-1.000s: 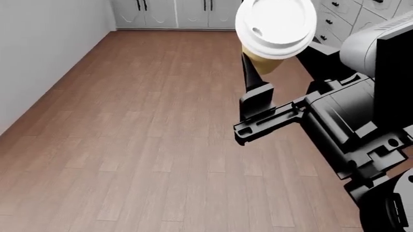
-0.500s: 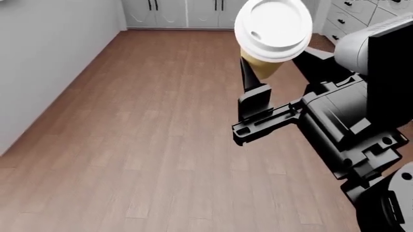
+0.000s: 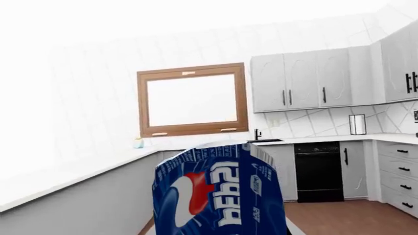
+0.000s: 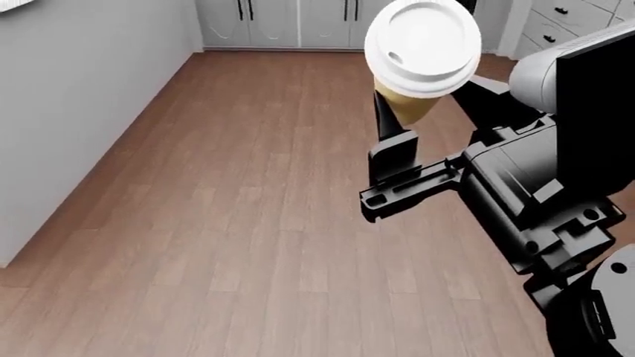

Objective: Move the drinks to the dining counter.

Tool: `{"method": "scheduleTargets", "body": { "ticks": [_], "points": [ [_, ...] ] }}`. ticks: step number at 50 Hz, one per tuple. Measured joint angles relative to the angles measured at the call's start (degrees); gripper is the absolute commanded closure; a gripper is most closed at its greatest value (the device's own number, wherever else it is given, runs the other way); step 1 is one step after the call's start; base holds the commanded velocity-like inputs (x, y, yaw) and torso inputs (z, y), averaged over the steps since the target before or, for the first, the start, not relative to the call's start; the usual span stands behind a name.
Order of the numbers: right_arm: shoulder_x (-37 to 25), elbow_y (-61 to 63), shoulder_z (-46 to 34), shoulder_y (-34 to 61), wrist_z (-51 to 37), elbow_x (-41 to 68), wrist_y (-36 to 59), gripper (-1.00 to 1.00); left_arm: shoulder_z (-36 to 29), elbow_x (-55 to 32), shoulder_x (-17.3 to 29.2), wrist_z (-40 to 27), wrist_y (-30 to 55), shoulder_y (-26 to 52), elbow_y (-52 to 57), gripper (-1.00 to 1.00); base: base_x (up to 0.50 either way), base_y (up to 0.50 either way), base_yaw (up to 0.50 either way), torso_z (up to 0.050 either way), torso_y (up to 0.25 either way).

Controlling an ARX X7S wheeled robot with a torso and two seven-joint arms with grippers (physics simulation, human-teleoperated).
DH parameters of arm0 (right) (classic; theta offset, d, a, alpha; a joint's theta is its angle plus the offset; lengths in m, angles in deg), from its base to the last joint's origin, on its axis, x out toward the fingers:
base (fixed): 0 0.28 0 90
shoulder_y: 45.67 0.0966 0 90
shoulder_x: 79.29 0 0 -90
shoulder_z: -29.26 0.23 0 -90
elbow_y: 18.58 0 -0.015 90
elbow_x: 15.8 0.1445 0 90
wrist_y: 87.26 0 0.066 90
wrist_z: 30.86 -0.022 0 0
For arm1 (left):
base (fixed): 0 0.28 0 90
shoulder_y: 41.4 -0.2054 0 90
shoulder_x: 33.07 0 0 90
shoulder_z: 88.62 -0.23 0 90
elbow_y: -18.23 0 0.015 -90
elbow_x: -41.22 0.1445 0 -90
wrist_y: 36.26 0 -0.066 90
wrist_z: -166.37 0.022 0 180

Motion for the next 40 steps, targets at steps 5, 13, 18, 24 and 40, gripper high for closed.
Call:
{"method": "scheduleTargets", "body": {
  "ticks": [5, 13, 18, 24, 40],
  "points": [
    [-0.2, 0.0, -0.7, 0.6, -0.5, 0.0, 0.6, 1.00, -0.1, 0.1, -0.1, 0.1, 0.0, -0.1, 0.1, 1.00, -0.46, 0.43, 0.00, 0.002, 0.002],
    [-0.3, 0.1, -1.5, 1.1, -0.8, 0.0, 1.2, 1.00, -0.1, 0.2, -0.1, 0.1, -0.1, -0.2, 0.1, 1.00, -0.47, 0.42, 0.00, 0.000, 0.001],
    [-0.4, 0.1, -1.9, 1.3, -0.9, -0.1, 1.4, 1.00, -0.1, 0.2, -0.1, 0.1, -0.2, -0.2, 0.1, 1.00, -0.47, 0.42, 0.00, 0.000, 0.002],
    [-0.4, 0.0, -2.5, 1.8, -1.0, -0.1, 1.8, 1.00, -0.2, 0.4, 0.0, 0.1, -0.3, -0.2, 0.1, 1.00, -0.42, 0.45, 0.00, 0.000, 0.002],
    [-0.5, 0.4, -4.8, 3.4, -1.3, -0.7, 3.8, 1.00, -0.1, 0.5, 0.0, 0.3, -0.3, -0.5, 0.2, 1.00, -0.36, 0.49, 0.00, 0.000, 0.001]
  ]
}}
